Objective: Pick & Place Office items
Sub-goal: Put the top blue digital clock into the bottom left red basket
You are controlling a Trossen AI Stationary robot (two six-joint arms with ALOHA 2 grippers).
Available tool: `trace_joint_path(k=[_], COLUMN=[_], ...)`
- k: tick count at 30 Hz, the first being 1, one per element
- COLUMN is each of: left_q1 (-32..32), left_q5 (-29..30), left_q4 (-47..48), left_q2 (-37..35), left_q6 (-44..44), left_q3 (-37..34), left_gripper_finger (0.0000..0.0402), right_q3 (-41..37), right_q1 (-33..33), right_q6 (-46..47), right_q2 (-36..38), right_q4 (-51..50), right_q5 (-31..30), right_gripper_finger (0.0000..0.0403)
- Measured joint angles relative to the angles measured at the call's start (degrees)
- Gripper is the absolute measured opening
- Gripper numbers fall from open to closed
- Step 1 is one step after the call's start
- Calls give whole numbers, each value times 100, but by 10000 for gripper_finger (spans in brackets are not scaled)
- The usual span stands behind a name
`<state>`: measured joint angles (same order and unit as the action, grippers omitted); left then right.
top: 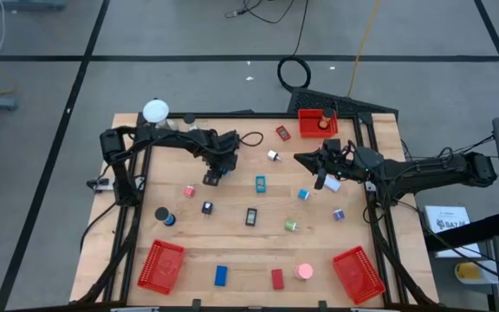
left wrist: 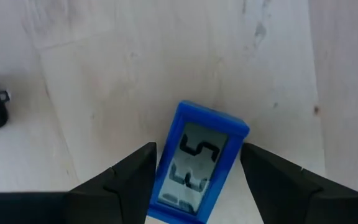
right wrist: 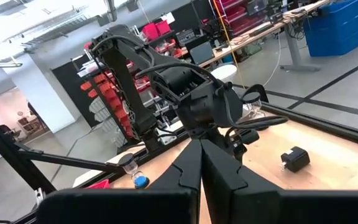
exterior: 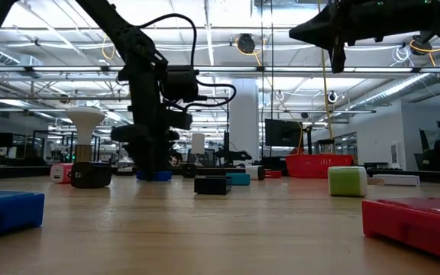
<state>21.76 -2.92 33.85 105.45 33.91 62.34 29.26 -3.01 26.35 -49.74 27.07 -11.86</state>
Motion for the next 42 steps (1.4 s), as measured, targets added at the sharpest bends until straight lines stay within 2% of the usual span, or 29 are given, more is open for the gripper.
trace_joint_path(k=[3, 9, 15, 24, 33, 37, 42], left_q1=[19, 39, 46, -268, -1532, -2385, -3623], left_q5=[-4, -26, -4, -12, -3, 47, -6], left_q4=[21, 59, 296, 1399, 1892, 1973, 2078], left_q2=[-29, -31, -364, -1889, -3448, -3786, -3804], left_q6=[-276, -891, -2148, -4336, -7100, -8395, -9875], left_q3=[-10, 1, -25, -21, -19, -19, -19], left_gripper_finger=[217, 136, 136, 147, 143, 143, 143], right_q3=[0, 0, 0, 0, 0, 0, 0], right_q1=[0, 0, 0, 0, -2, -2, -2], right_q6=[-33, -185, -236, -354, -651, -671, -822], right_q2=[0, 0, 0, 0, 0, 0, 0], right_q4=[24, 81, 91, 48, 36, -31, -71], right_q5=[0, 0, 1, 0, -2, -2, -2], right_gripper_finger=[1, 1, 1, 1, 1, 1, 1])
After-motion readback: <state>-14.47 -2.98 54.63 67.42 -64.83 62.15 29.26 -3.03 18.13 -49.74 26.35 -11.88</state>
